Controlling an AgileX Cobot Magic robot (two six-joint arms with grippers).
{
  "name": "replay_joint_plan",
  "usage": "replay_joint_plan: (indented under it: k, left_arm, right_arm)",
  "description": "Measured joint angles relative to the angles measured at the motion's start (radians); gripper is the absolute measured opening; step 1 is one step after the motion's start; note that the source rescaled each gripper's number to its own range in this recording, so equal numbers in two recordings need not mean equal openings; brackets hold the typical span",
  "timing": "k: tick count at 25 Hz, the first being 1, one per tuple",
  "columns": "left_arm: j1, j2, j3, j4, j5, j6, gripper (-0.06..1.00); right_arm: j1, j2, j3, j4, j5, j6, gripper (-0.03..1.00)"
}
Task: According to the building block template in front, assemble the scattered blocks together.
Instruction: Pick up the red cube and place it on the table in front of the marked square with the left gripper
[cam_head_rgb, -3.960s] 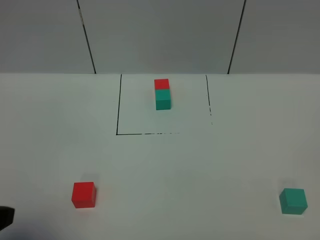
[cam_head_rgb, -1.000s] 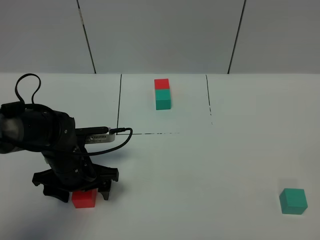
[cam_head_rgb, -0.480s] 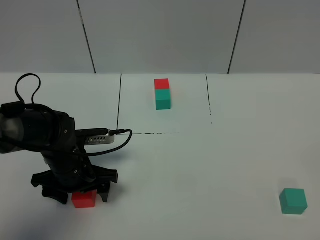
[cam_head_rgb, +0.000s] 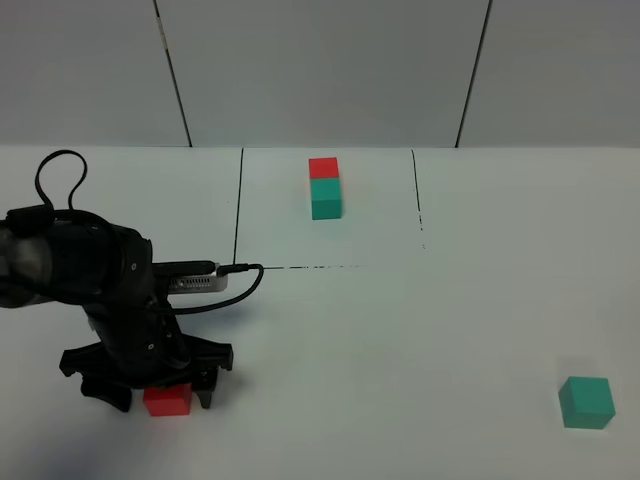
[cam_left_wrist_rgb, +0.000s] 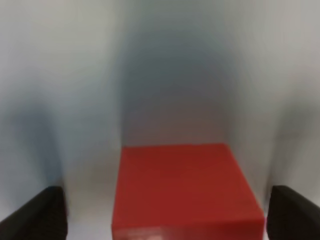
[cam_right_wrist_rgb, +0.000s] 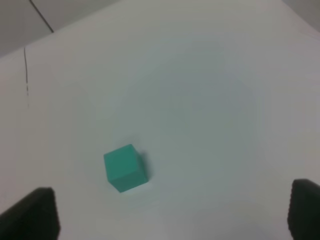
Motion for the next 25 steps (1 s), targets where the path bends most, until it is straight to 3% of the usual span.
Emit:
replay_joint_plan:
  k: [5, 8, 13, 16, 25]
  left_arm:
    - [0.0, 0.02, -0.01, 0.005, 0.013, -0.012, 0.67]
    - [0.0, 0.022, -0.01, 0.012, 0.017, -0.012, 0.59]
    - [0.0, 0.024, -0.01, 0.027, 0.026, -0.013, 0.3]
    - [0.0, 0.024, -0.01, 0.024, 0.033, -0.013, 0.03]
    - [0.0, 0.019, -0.011, -0.041, 0.078, -0.005, 0.0]
  right_arm:
    - [0.0, 0.0, 0.0, 0.0, 0.0, 0.0, 0.83]
    - [0.0, 0.0, 0.0, 0.0, 0.0, 0.0, 0.83]
    - [0.0, 0.0, 0.0, 0.0, 0.0, 0.0, 0.83]
    - [0.0, 0.0, 0.0, 0.0, 0.0, 0.0, 0.83]
    - [0.0, 0.0, 0.0, 0.0, 0.0, 0.0, 0.83]
